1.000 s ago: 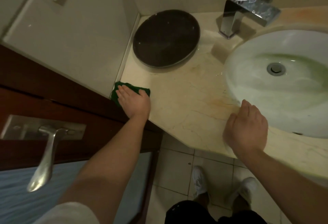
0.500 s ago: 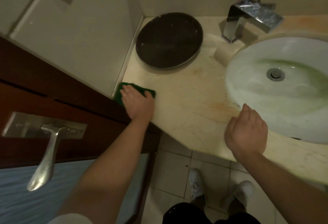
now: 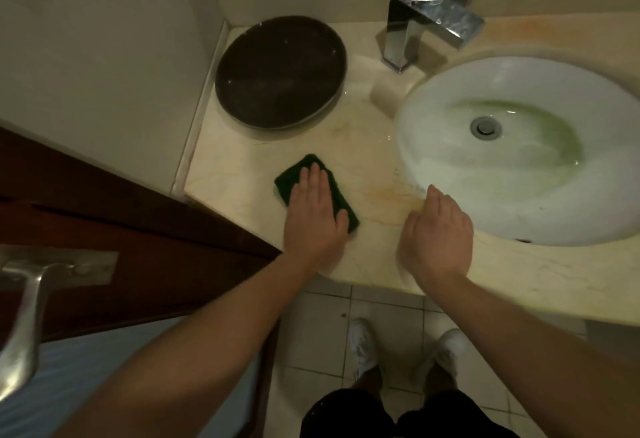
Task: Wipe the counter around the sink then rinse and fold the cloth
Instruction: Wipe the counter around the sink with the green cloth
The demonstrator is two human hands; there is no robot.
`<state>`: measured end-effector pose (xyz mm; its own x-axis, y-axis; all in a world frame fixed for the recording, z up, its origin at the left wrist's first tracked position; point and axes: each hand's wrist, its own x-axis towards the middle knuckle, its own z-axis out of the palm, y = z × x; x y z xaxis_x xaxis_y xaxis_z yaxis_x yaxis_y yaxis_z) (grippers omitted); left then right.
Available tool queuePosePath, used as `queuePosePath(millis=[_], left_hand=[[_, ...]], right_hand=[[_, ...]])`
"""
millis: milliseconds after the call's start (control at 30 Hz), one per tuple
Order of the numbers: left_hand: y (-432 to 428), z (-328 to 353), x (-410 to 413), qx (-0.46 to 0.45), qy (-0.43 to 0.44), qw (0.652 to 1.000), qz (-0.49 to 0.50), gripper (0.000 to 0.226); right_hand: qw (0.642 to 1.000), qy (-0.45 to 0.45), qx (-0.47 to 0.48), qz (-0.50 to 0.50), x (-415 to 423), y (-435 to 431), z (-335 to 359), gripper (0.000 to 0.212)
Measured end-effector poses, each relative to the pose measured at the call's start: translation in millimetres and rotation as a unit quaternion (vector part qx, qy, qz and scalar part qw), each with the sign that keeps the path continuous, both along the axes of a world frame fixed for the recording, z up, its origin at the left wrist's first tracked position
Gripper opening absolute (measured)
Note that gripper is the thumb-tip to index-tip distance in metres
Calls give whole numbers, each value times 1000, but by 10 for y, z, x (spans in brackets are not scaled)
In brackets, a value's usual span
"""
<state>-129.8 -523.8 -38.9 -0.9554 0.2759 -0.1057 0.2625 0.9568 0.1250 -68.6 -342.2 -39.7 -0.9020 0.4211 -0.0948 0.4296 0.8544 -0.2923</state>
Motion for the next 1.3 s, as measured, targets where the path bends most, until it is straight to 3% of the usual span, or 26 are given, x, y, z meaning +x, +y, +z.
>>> queuePosePath(millis=[133, 267, 333, 433, 533, 700, 800, 967, 1033, 1133, 1233, 1300], left_hand=[[646, -14, 249, 36, -29, 994, -101, 76], [649, 74, 229, 154, -72, 976, -134, 68], [350, 142, 111, 226, -64, 969, -78, 65], [-138, 170, -230, 143, 0, 984, 103, 66], [-394, 81, -453, 27, -3, 988, 155, 70], [-450, -62, -487, 9, -12, 989, 148, 74], [-467, -56, -477, 4, 2, 990, 139, 73], [-432, -24, -480, -2, -5, 990, 143, 73], [-432, -12, -483, 3, -6, 989, 151, 73], [-438, -24, -488, 14, -5, 989, 148, 72], [-469, -44, -496, 32, -1, 988, 148, 69], [-482, -61, -509, 36, 1, 988, 150, 67]], right_hand=[[999, 19, -34, -2, -22, 62, 42, 58], [986, 57, -159, -18, 6, 181, 142, 52], [990, 82, -105, 34, 23, 130, 267, 55], [979, 58, -15, 192, -73, -146, 299, 60], [954, -8, 59, 293, -167, -447, 134, 63], [957, -24, 92, 272, -214, -462, 64, 66], [982, -10, 59, 180, -36, -280, 47, 66], [995, -36, 82, 43, 424, 44, 29, 68], [996, -34, 80, 37, 411, -91, 42, 69], [981, -22, 61, 183, 229, -463, 59, 67], [924, -1, 33, 380, -233, -675, 51, 62], [887, -2, 49, 458, -613, -688, 41, 62]])
